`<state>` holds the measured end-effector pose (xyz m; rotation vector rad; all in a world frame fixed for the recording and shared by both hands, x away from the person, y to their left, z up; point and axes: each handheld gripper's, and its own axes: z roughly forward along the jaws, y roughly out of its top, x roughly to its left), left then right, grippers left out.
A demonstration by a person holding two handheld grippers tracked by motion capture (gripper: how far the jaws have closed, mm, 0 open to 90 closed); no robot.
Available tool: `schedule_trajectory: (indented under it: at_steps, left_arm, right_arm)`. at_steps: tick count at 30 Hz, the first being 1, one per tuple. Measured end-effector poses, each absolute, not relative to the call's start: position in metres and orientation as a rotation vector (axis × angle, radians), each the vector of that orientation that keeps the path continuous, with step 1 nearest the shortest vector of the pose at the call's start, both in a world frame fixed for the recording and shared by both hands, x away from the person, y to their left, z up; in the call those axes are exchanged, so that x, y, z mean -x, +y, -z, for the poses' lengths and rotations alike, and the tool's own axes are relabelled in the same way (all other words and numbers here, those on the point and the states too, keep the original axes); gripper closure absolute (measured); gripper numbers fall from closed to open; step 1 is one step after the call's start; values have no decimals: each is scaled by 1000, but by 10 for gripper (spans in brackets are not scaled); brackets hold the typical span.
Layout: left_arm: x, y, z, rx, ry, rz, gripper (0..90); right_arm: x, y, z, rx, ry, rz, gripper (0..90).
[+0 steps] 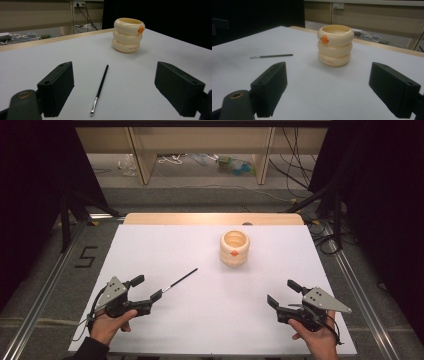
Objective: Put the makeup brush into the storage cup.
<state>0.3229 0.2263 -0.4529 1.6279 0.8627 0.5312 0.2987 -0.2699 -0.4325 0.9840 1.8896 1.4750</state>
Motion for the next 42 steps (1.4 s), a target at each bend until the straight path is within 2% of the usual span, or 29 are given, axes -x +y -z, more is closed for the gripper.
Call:
schedule_trajectory:
  at_steps: [28, 38, 42]
  left_arm:
    - [-327, 219, 452, -1654, 882, -497, 162]
    - [-344, 212, 444, -1774, 943, -482, 170]
    - [-359, 204, 433, -1837, 923, -522, 189]
  right_arm:
    - [-297, -273, 433, -1006, 1899, -1433, 175]
    - [-295, -274, 434, -1050, 1906, -1424, 177]
    - [-295, -273, 433, -1044, 1907, -1430, 178]
